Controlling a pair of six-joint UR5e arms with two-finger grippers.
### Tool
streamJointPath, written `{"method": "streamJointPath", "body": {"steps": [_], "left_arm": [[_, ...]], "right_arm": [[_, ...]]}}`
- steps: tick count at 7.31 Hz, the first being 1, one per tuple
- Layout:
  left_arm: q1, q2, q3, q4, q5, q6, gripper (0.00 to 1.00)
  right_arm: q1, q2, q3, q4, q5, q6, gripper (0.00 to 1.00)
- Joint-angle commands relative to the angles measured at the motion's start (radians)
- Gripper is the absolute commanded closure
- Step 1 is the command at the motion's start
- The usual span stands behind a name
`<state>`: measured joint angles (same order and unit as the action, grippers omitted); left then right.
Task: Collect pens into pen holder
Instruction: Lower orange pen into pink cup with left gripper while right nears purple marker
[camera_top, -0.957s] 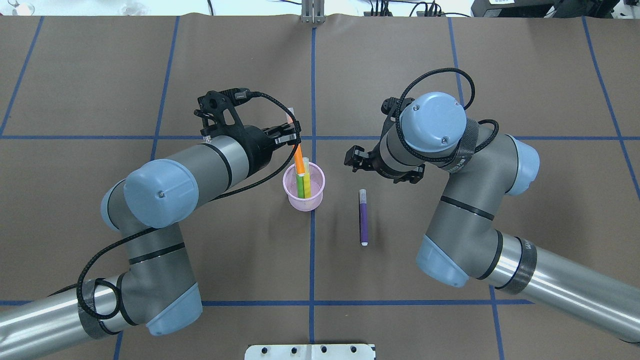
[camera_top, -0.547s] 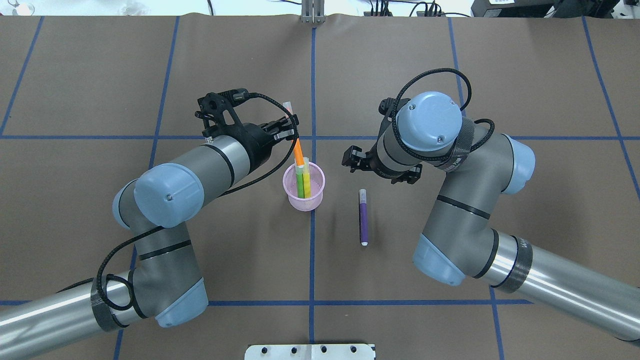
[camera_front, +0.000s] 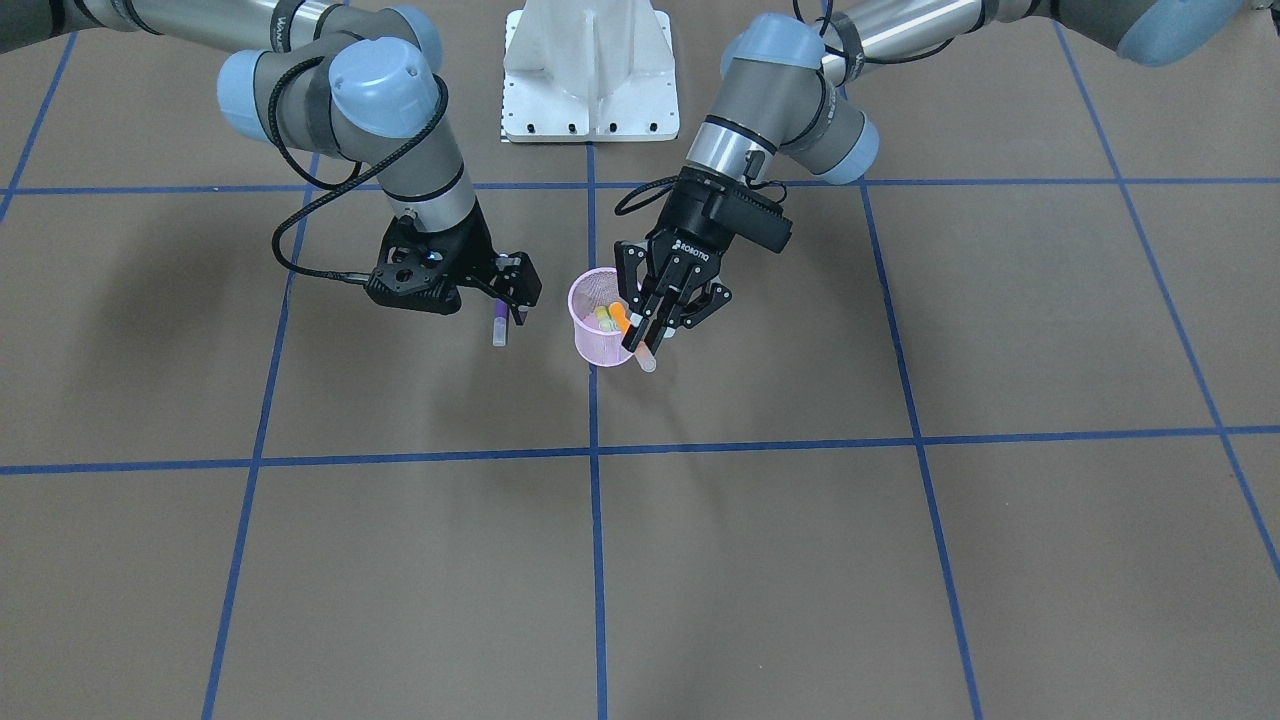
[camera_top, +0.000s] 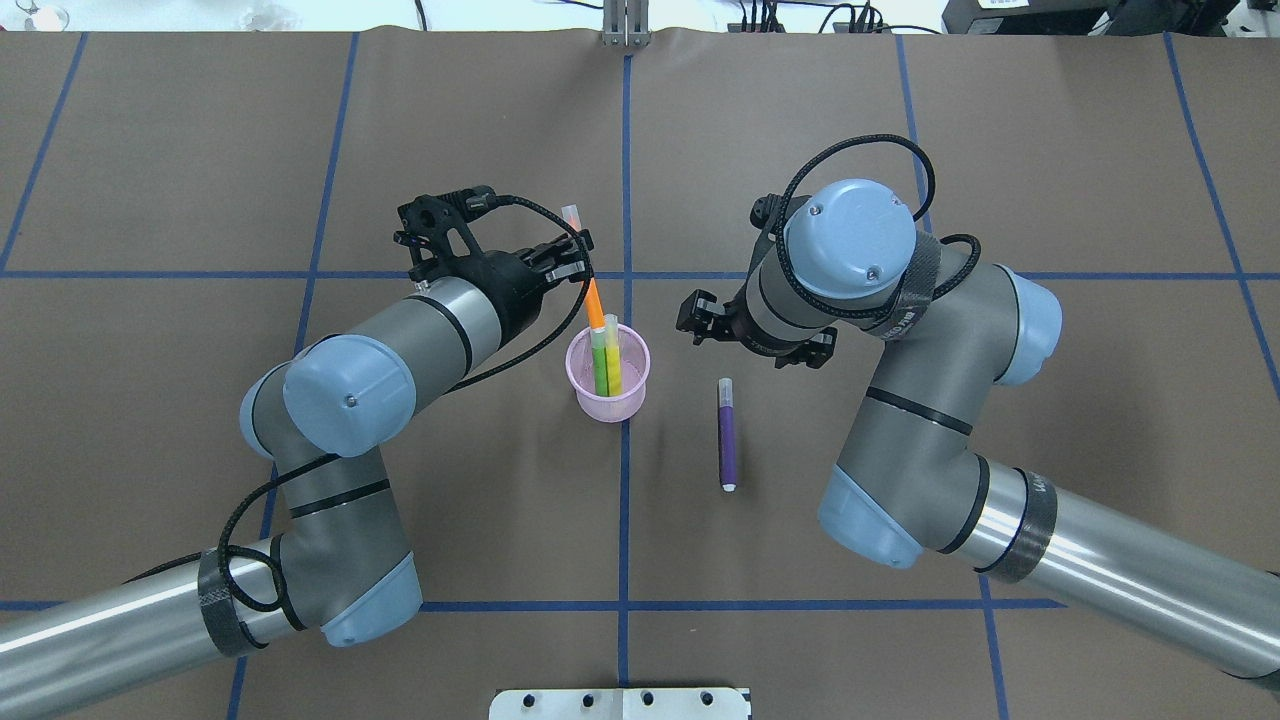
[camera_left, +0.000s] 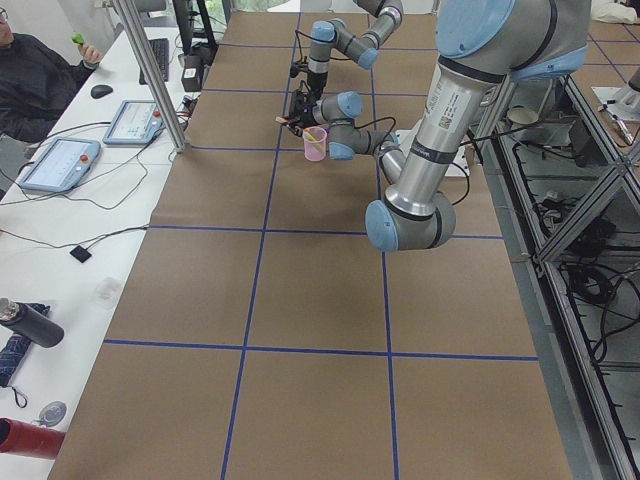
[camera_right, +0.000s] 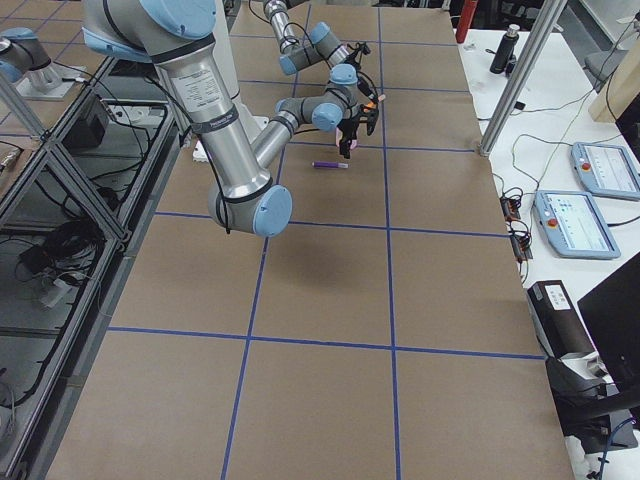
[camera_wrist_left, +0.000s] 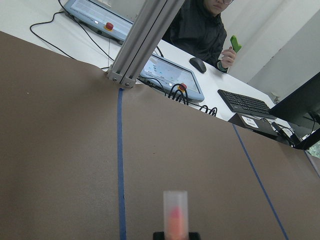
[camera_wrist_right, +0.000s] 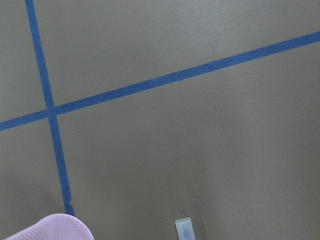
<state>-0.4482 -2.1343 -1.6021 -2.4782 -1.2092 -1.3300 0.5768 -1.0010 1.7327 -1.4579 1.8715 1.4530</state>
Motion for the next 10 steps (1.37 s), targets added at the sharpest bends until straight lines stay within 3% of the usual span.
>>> {"method": "streamJointPath", "body": {"steps": [1, 10], "left_arm": [[0.037, 0.002, 0.008, -0.002, 0.028, 0.000, 1.00], [0.066, 0.002, -0.004, -0.008, 0.054, 0.000, 0.96]], "right_arm": [[0.000, 0.005, -0.001, 0.001, 0.003, 0.015, 0.01], [-0.054, 0.012, -0.047, 0.001, 0.003, 0.041, 0.01]]}}
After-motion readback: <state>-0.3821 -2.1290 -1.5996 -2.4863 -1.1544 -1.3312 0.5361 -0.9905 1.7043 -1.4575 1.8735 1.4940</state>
